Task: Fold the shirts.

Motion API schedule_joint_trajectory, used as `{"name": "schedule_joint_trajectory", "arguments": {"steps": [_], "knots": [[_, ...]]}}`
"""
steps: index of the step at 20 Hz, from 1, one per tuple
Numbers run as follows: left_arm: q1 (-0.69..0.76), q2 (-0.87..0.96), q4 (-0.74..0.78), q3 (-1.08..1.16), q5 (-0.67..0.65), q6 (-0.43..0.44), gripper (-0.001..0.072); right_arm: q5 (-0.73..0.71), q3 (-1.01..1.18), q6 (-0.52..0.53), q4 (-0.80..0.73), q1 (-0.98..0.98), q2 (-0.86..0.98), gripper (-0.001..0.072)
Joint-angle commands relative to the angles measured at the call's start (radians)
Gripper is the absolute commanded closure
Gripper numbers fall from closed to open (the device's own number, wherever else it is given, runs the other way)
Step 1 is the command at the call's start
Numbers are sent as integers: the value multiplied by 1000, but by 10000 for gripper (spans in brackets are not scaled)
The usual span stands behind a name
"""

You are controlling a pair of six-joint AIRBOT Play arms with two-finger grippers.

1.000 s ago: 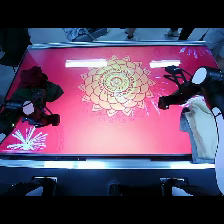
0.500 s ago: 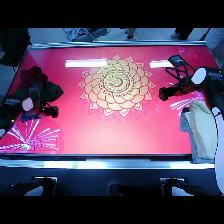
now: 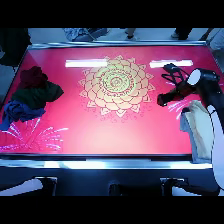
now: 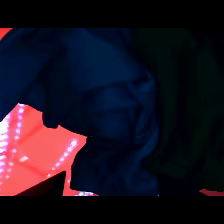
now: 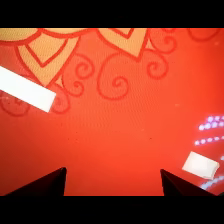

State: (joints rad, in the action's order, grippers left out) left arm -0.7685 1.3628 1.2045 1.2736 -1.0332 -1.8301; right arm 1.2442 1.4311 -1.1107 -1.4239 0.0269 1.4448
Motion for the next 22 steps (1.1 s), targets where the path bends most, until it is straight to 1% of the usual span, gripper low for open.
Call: {"name": "schedule_joint_trajectory", "arguments": {"steps": [1, 4, 8, 9, 11, 13, 14, 15, 16, 17, 19, 20, 22], "knots": [[-201, 89, -359, -74, 14, 218, -13, 9, 0, 14, 21, -1, 8, 30], [-169, 179, -394, -106, 69, 318, -13, 4, 0, 12, 64, -1, 8, 30], [-88, 283, -600, -105, 209, 460, -13, 14, 0, -6, 142, -1, 8, 30], [-67, 308, -645, -105, 233, 484, -13, 14, 0, -6, 161, -1, 8, 30], [-34, 347, -695, -105, 275, 500, -13, 23, 0, -16, 200, -1, 8, 30], [-6, 374, -704, -104, 337, 500, -13, 45, 0, -51, 236, -1, 8, 30], [0, 378, -703, -105, 371, 500, 11, 62, 0, -62, 257, -1, 8, 30], [-2, 377, -704, -104, 378, 499, 225, 80, 0, -65, 277, -1, 8, 30], [-6, 376, -704, -104, 371, 498, 538, 100, 0, -65, 294, -1, 8, 30], [-11, 372, -704, -104, 354, 499, 678, 117, 0, -65, 302, -1, 8, 30], [-19, 347, -703, -104, 306, 502, 679, 151, 0, -65, 306, -1, 7, 30], [-19, 319, -703, -104, 288, 521, 680, 164, 0, -65, 305, -1, 7, 30], [-14, 209, -703, -105, 275, 549, 681, 177, 0, -65, 304, -1, 6, 30]]}}
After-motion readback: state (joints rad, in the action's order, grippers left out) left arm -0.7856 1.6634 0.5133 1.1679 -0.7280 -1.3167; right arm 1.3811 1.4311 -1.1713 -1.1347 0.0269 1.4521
